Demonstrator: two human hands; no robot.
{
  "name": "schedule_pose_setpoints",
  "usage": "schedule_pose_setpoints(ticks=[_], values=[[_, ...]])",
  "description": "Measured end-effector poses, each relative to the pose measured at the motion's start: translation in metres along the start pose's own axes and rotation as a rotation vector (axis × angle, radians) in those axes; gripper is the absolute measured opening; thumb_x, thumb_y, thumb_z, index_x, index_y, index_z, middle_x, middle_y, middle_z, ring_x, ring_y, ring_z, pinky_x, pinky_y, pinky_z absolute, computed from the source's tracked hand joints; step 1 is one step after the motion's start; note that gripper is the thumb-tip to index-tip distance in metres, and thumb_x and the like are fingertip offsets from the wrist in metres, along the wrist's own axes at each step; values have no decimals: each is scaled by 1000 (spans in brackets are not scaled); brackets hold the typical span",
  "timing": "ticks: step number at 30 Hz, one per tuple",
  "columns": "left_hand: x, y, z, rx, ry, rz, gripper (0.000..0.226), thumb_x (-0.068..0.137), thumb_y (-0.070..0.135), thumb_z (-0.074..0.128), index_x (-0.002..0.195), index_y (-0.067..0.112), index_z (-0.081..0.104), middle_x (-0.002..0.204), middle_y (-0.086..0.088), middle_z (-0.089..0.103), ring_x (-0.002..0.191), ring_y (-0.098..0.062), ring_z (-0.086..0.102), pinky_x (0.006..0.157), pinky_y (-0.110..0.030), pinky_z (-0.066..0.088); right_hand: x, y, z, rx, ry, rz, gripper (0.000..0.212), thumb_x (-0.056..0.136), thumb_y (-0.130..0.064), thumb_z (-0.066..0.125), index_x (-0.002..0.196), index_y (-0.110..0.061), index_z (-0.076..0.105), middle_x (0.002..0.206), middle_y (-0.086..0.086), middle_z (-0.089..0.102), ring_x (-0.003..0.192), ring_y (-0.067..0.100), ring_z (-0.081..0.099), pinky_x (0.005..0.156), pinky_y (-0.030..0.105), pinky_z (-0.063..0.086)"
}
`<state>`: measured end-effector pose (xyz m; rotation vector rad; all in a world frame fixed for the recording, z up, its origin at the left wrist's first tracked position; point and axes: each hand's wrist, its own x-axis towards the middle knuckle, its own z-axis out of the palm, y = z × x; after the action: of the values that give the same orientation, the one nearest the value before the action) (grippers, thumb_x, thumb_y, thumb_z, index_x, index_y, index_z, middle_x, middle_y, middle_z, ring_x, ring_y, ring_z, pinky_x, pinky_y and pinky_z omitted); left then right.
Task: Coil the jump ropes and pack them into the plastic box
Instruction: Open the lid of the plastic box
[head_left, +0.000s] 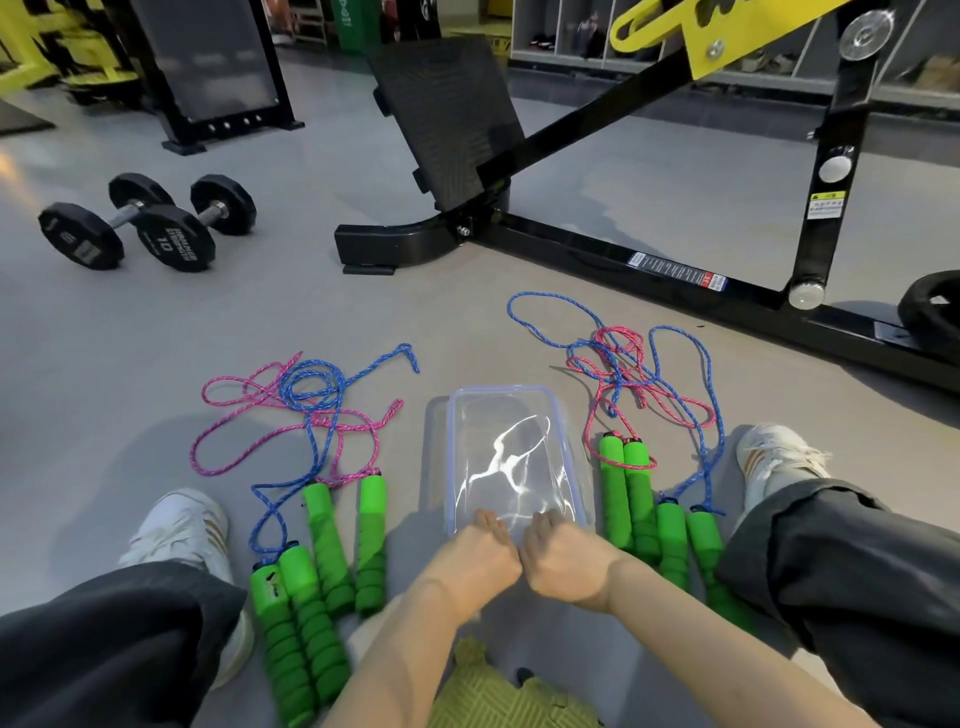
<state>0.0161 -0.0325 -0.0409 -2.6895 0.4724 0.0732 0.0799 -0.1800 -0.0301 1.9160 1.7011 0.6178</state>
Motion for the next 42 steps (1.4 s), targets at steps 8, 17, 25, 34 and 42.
schedule_pose_setpoints(ticks=[8,17,25,34,42], values=[[-7,-11,-11,-262,145,40,40,36,49,76,55,15,68,56,1,61,53,-12,60,40,-15,31,-10,7,7,220,12,24,23,70,-33,54,72,-14,67,68,4,63,57,20,55,53,25,45],[-32,-39,5,-455,-2,-213,96,52,70,40,120,8,66,125,-9,64,117,-22,60,109,-39,16,-45,38,24,463,-110,221,51,95,-50,28,129,-24,56,133,4,57,122,25,54,107,44,24],[-23,0,3,-518,130,-200,88,60,62,48,129,10,59,131,-5,59,128,-19,50,106,-45,21,-27,40,17,450,-159,653,61,96,-46,19,102,-15,72,103,9,66,91,31,64,94,43,30],[-18,-14,29,-481,247,-316,97,47,34,83,132,11,42,132,-16,57,121,-30,56,100,-48,26,-25,11,30,445,99,441,49,92,-50,30,122,-16,49,117,13,62,92,29,59,84,36,39],[-12,-9,34,-359,432,-296,63,67,30,59,127,14,43,121,-8,66,114,-22,43,101,-49,29,-26,37,44,360,-52,427,74,48,-41,82,111,-13,57,116,16,65,96,31,66,86,45,52]])
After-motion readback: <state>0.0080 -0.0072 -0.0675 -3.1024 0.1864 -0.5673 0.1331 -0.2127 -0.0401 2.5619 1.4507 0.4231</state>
